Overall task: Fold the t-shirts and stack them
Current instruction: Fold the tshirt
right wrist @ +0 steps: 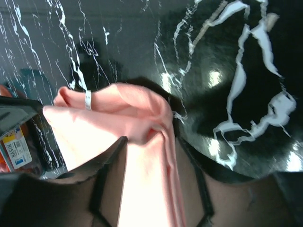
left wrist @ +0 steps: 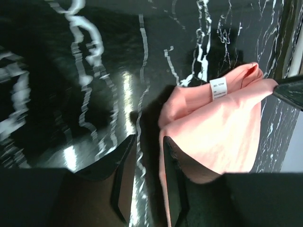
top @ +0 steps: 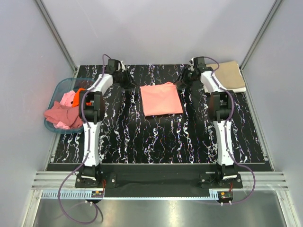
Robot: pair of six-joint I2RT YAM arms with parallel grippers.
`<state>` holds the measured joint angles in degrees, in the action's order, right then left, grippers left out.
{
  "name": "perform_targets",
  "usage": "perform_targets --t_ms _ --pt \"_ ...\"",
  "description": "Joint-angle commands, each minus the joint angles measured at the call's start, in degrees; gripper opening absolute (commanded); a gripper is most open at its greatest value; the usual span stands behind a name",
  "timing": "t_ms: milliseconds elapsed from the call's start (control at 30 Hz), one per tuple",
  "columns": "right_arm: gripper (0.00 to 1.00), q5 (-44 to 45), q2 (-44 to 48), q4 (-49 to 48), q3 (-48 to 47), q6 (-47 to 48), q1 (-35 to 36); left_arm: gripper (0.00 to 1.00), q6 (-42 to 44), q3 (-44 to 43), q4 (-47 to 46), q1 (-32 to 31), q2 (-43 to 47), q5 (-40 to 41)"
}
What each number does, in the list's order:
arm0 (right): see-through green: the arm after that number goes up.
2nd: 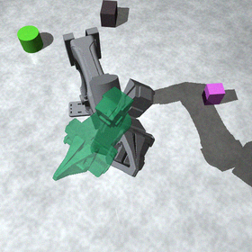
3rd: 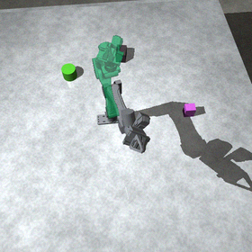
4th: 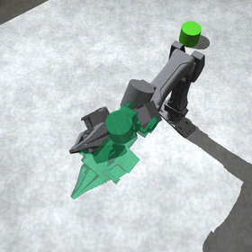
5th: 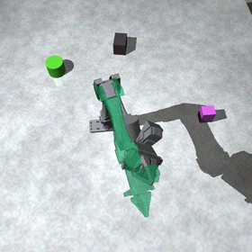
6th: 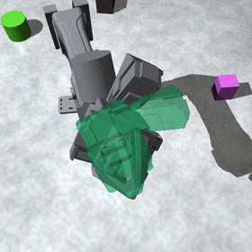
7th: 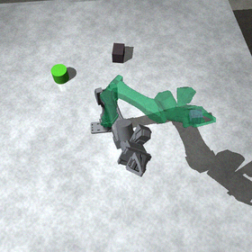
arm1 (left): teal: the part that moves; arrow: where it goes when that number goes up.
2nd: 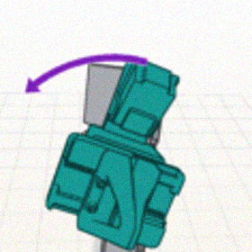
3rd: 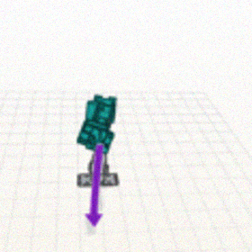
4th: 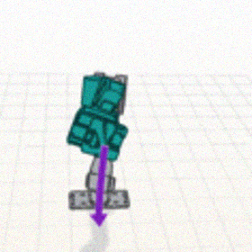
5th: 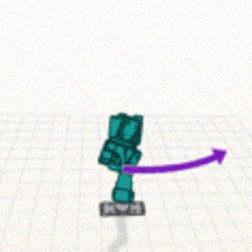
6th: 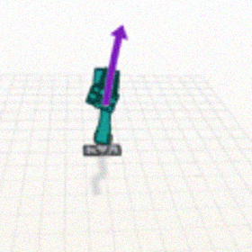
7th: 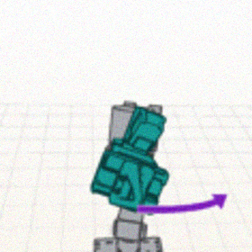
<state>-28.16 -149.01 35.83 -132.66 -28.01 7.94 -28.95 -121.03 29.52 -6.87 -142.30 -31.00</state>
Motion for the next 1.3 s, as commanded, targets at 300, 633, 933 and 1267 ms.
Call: perform_targets --t_ms 300,633,933,1267 --pt "0.28 -5.4 15.7 -4.8 16.8 5.1 -0.7 0.3 4.4 12.7 -3.9 -5.5 13.7 -1.5" --pt "0.18 -11.4 5.1 -10.0 10.9 0.2 0.1 0.27 4.8 1.5 -4.4 -5.9 1.6 -2.2" --pt "0.18 -11.0 -6.7 -10.1 -7.0 -7.1 -0.3 0.26 4.2 -5.1 -4.8 -4.7 -2.6 -3.4" --pt "0.26 -9.5 -9.7 -11.7 -10.1 -12.9 -0.3 0.27 3.3 -6.7 -6.3 -3.7 -3.0 -0.8"
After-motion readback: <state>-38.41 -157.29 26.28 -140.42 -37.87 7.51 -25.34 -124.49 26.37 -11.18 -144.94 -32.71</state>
